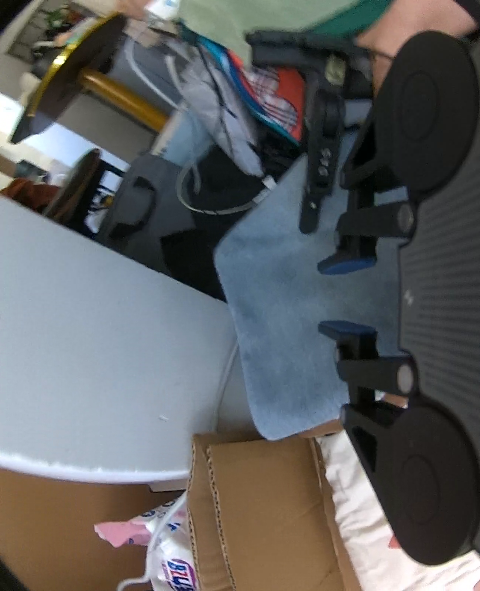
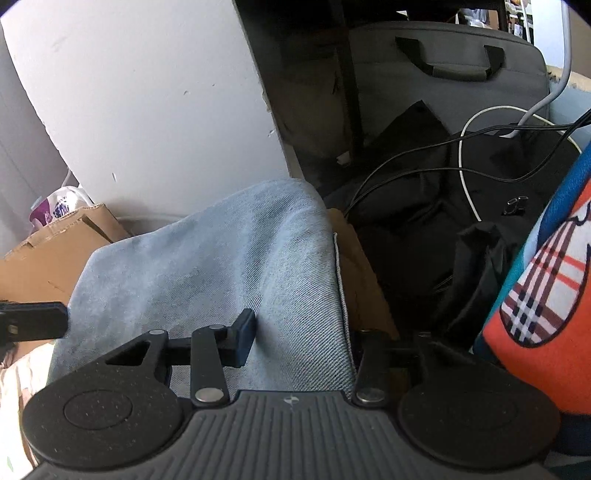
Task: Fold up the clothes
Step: 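Lower the pants onto the brown cloth and open both tools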
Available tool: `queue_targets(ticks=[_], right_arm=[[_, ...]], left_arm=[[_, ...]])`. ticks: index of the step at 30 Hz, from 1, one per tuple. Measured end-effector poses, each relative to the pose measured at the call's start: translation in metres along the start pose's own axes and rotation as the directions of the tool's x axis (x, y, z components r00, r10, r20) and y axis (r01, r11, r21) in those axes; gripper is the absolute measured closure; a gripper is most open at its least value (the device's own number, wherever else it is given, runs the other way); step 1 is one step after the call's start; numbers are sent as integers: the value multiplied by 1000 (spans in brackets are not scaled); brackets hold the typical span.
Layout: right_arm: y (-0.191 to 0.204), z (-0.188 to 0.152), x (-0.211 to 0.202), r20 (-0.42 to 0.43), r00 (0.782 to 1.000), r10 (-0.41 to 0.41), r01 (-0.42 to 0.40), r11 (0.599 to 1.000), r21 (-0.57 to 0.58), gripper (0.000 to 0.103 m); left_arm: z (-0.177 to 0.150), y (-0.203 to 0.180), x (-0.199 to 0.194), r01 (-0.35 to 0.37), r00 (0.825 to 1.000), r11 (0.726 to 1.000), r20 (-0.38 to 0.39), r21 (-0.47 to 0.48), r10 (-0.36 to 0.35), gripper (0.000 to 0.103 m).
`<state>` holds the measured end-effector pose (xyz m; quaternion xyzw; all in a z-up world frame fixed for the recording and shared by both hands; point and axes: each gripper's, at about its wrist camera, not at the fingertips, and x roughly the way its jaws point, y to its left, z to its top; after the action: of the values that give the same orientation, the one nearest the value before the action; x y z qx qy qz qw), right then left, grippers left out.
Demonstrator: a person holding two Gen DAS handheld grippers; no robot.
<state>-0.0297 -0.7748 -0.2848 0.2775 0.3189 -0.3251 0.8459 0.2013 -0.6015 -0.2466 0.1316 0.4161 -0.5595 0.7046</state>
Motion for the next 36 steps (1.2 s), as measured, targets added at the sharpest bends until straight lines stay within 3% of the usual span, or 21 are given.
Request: queue_targets(ticks=[2,3,6,10,15,24,27,32,36], right_arm=[[-2,-1,0,4,1000,-2,2,1000,1,59],[-2,-1,0,7,1000,-3,3,1000,4,58],[-7,0,-3,28,1000,-2,1,999,37,58],[-2,7,-21,114,986,-118,120,993,-13,57],[8,10,-34,173,984,-35,46,997,-64,57],[45,1,6,41,998,-40,47,979,-200,57],[53,3,16,19,997,-69,71,970,-232,57],[60,9,27,5,999,-41,41,969,-245,58],[65,15,37,4,1000,-27,27,965,-262,57]], left_arm=[[-2,1,14,-46,998,999,-49,7,46,75],[-6,3,22,-66,995,998,-69,4,67,80],[-12,5,36,-127,988,992,-87,13,127,80],[-17,7,41,-157,983,987,-87,36,159,80],[-20,11,44,-154,983,987,-97,36,157,80],[-25,27,46,-153,984,988,-96,-6,152,79],[-25,22,45,-153,984,988,-81,32,156,79],[-14,21,38,-109,994,993,-14,37,110,81],[0,18,51,-123,992,991,-4,60,124,78]])
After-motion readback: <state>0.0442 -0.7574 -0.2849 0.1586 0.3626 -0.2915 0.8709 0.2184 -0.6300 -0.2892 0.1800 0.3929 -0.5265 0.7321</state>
